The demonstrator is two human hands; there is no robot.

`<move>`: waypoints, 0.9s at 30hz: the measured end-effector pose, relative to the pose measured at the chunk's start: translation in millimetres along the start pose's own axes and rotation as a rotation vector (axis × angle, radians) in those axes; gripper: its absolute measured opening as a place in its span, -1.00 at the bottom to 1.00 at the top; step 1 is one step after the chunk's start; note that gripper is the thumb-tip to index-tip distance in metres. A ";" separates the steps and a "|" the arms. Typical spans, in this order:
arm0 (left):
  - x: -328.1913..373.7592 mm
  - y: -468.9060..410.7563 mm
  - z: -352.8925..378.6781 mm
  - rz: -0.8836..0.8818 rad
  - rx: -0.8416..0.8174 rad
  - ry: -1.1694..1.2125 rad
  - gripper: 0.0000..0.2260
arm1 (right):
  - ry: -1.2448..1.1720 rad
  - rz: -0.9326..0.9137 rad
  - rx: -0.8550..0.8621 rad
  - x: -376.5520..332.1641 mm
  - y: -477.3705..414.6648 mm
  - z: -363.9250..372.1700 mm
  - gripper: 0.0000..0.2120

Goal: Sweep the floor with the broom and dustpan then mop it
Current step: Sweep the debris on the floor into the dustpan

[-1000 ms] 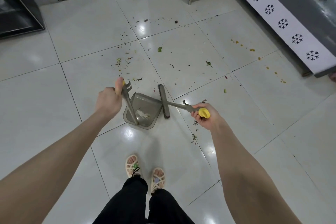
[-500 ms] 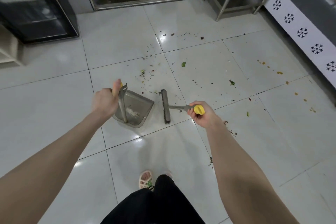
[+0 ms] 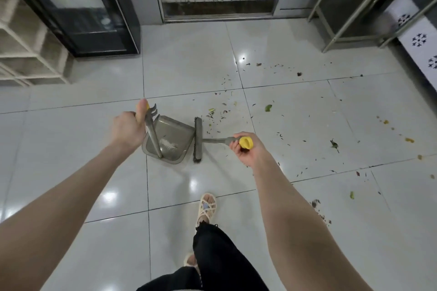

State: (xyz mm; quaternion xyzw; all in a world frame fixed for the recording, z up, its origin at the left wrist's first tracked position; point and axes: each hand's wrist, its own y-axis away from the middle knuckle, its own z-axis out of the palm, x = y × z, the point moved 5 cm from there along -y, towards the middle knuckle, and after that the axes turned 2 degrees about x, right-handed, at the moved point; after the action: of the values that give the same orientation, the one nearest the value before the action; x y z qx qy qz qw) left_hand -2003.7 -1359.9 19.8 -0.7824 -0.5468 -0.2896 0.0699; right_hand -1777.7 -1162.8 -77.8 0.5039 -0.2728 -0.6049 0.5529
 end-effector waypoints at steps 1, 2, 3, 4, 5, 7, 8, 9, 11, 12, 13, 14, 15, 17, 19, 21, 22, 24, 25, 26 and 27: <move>3.8 -11.6 -1.8 -0.014 0.017 0.031 -0.35 | 0.009 0.005 -0.005 -7.6 -7.8 11.2 -0.94; 7.5 -20.4 -3.2 -0.015 0.030 0.055 -0.34 | 0.017 0.008 -0.013 -14.2 -14.8 21.8 -0.94; 9.9 -27.2 -3.2 -0.015 0.036 0.070 -0.35 | 0.031 0.009 -0.011 -19.0 -20.6 30.6 -0.92; 10.7 -34.2 -2.8 -0.019 0.034 0.082 -0.36 | 0.045 0.012 -0.007 -24.5 -26.7 38.4 -0.88; 11.5 -40.7 -2.7 -0.032 0.030 0.094 -0.36 | 0.049 0.016 0.001 -29.7 -33.8 44.9 -0.86; 12.5 -56.5 0.5 -0.055 0.027 0.103 -0.36 | 0.019 0.035 -0.001 -38.8 -46.7 55.2 -0.89; 13.9 -59.3 1.1 -0.062 0.025 0.101 -0.35 | -0.008 0.042 0.000 -41.0 -49.7 56.8 -0.92; 17.4 -66.2 2.9 -0.070 0.022 0.091 -0.35 | -0.037 0.048 0.002 -46.6 -55.2 58.5 -0.96; 22.2 -76.4 7.5 -0.087 0.013 0.068 -0.30 | -0.079 0.049 0.029 -56.6 -62.6 58.1 -0.95; 24.5 -79.6 10.3 -0.085 0.004 0.055 -0.27 | -0.089 0.050 0.050 -61.8 -64.6 55.8 -0.90; 27.0 -81.8 13.8 -0.086 -0.011 0.045 -0.25 | -0.105 0.054 0.075 -67.0 -64.7 53.4 -0.87; 30.4 -83.7 18.3 -0.083 -0.029 0.034 -0.26 | -0.126 0.061 0.096 -72.5 -64.3 50.2 -0.86; 36.7 -85.9 23.9 -0.076 -0.042 0.022 -0.28 | -0.135 0.058 0.119 -80.3 -63.3 44.6 -0.85; 47.7 -86.1 32.5 -0.064 -0.067 0.008 -0.32 | -0.123 0.053 0.159 -91.0 -56.2 32.2 -0.83; 59.8 -86.6 40.1 -0.058 -0.092 0.002 -0.31 | -0.115 0.048 0.190 -99.7 -47.3 16.6 -0.84; 70.9 -88.6 49.2 -0.040 -0.128 0.003 -0.29 | -0.133 0.041 0.232 -107.1 -37.7 -2.1 -0.84; 77.3 -89.2 55.3 -0.023 -0.149 0.011 -0.28 | -0.143 0.025 0.263 -111.1 -33.4 -14.3 -0.85; 84.1 -90.9 64.4 0.008 -0.165 0.015 -0.28 | -0.143 0.010 0.294 -112.4 -28.7 -32.1 -0.91; 89.3 -92.6 69.5 0.033 -0.177 0.012 -0.29 | -0.169 -0.004 0.305 -111.9 -25.9 -40.0 -1.00; 93.2 -93.5 73.4 0.058 -0.180 0.014 -0.29 | -0.193 -0.018 0.322 -110.6 -26.0 -49.0 -0.90; 96.7 -96.0 77.0 0.076 -0.187 0.017 -0.29 | -0.209 -0.021 0.341 -110.1 -26.9 -57.8 -0.82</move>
State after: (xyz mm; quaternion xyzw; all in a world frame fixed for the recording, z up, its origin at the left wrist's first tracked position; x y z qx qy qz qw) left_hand -2038.1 -1210.6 -12.2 -0.8032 -0.4867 -0.3434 0.0122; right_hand -1748.8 -1039.3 -87.6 0.5274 -0.4219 -0.6048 0.4219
